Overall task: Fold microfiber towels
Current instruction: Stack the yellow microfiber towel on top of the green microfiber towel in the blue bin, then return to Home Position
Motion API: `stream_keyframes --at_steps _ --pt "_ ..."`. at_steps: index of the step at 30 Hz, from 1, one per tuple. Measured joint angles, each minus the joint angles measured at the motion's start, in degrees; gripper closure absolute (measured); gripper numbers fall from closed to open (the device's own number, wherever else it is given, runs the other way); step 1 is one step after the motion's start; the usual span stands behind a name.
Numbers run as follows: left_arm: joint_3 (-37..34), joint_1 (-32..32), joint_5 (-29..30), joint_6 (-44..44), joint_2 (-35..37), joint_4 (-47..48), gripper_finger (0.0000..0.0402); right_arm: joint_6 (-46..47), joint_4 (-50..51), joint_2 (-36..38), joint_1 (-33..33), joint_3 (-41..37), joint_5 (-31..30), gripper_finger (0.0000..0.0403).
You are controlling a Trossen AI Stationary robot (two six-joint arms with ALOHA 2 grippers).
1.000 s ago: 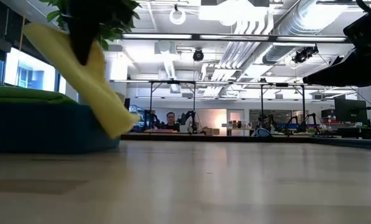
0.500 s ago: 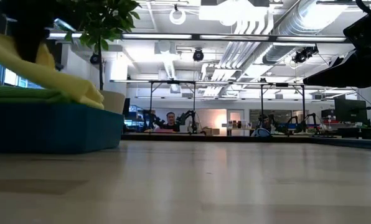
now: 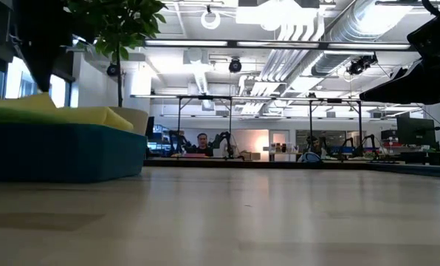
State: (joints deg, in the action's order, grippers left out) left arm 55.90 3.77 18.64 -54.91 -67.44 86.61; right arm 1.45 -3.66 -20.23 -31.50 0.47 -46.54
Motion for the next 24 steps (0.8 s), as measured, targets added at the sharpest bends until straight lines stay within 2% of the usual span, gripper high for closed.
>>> stream_keyframes --at_steps 5,16,20,24 --pt "2.98 2.21 2.54 1.06 0.87 -4.49 0.0209 0.0 0.0 0.0 0.01 0.0 0.0 0.0287" --pt "4.42 14.86 28.1 12.42 5.13 -21.73 0.0201 0.0 0.0 0.0 -0.01 0.0 0.0 0.0287" --pt "0.7 18.72 36.74 18.61 6.0 -31.49 0.0202 0.0 0.0 0.0 0.01 0.0 0.0 0.0287" --pt "-6.71 19.27 37.51 24.21 7.42 -46.3 0.02 0.0 -0.01 -0.01 -0.01 0.0 0.01 0.0287"
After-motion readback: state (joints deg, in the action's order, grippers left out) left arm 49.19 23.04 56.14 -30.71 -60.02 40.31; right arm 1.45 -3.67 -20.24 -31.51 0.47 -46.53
